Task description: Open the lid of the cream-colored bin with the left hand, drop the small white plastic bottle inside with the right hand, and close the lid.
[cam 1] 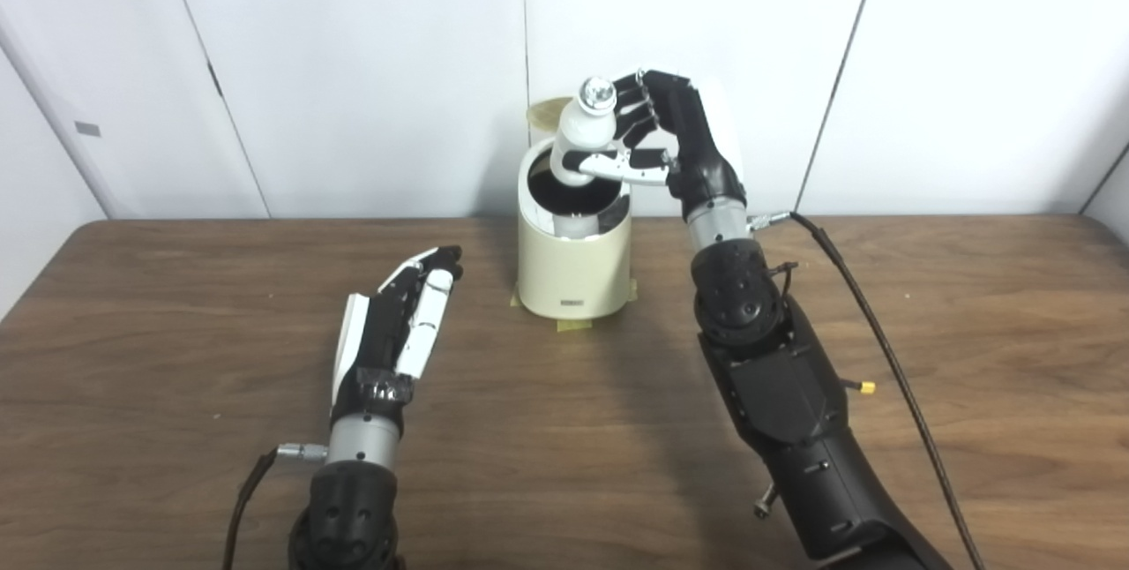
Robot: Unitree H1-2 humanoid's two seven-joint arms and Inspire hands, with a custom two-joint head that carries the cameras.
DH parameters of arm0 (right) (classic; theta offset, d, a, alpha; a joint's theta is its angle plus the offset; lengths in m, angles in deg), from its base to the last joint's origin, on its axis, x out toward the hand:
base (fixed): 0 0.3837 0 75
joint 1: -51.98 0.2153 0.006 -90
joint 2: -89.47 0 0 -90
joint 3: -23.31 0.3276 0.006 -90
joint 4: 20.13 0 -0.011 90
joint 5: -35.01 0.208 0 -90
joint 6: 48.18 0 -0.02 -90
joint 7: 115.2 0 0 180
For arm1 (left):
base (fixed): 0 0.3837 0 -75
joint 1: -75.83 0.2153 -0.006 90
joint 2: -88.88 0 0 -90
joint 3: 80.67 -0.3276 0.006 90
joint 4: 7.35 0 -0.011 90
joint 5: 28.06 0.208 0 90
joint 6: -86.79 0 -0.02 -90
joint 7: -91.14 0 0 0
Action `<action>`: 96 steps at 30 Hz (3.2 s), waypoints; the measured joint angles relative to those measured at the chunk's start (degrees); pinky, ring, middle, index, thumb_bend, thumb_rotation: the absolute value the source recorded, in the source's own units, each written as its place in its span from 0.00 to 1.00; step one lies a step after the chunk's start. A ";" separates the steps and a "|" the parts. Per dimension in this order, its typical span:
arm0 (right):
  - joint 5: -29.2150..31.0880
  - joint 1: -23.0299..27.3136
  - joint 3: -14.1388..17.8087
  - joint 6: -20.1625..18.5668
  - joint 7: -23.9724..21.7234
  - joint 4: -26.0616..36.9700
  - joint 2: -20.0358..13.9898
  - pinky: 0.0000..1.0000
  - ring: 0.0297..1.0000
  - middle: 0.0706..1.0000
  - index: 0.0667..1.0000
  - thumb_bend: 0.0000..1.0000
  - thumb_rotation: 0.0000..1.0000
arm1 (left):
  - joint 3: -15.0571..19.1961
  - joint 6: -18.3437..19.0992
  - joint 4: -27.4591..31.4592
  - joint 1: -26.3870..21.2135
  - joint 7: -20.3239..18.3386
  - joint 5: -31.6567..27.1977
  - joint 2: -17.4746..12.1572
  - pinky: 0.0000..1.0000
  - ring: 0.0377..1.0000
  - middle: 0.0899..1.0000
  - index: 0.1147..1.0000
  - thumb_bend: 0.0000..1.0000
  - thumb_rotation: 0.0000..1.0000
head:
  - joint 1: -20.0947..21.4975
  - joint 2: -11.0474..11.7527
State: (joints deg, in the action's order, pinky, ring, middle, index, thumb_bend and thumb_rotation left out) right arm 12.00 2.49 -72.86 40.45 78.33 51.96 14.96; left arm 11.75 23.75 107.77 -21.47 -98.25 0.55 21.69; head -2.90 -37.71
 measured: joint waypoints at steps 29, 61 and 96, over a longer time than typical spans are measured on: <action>0.13 0.75 -2.65 1.77 -1.32 -6.57 -1.77 0.53 0.61 0.61 0.46 0.52 0.14 | 0.14 0.00 0.09 -0.26 0.10 0.61 1.83 0.77 0.81 0.76 0.81 0.54 0.94 | -0.35 -0.26; 0.33 1.76 -3.17 2.07 -2.41 -7.93 -1.97 0.67 0.74 0.71 0.66 0.99 0.12 | -0.20 0.00 -0.02 -0.43 0.33 0.82 1.61 0.81 0.80 0.75 0.79 0.57 0.90 | -0.35 -0.17; 2.36 -2.08 0.28 -0.26 1.33 1.89 0.78 0.41 0.46 0.46 0.42 0.52 0.00 | -0.26 0.00 -0.04 -0.51 0.01 2.32 1.78 0.89 0.81 0.75 0.76 0.58 0.88 | -0.18 -0.18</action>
State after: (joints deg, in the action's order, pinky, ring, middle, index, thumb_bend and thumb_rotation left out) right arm 14.36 0.41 -72.59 40.18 79.66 53.84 15.73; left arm 11.49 23.75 107.73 -21.99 -98.23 2.86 23.47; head -3.08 -37.88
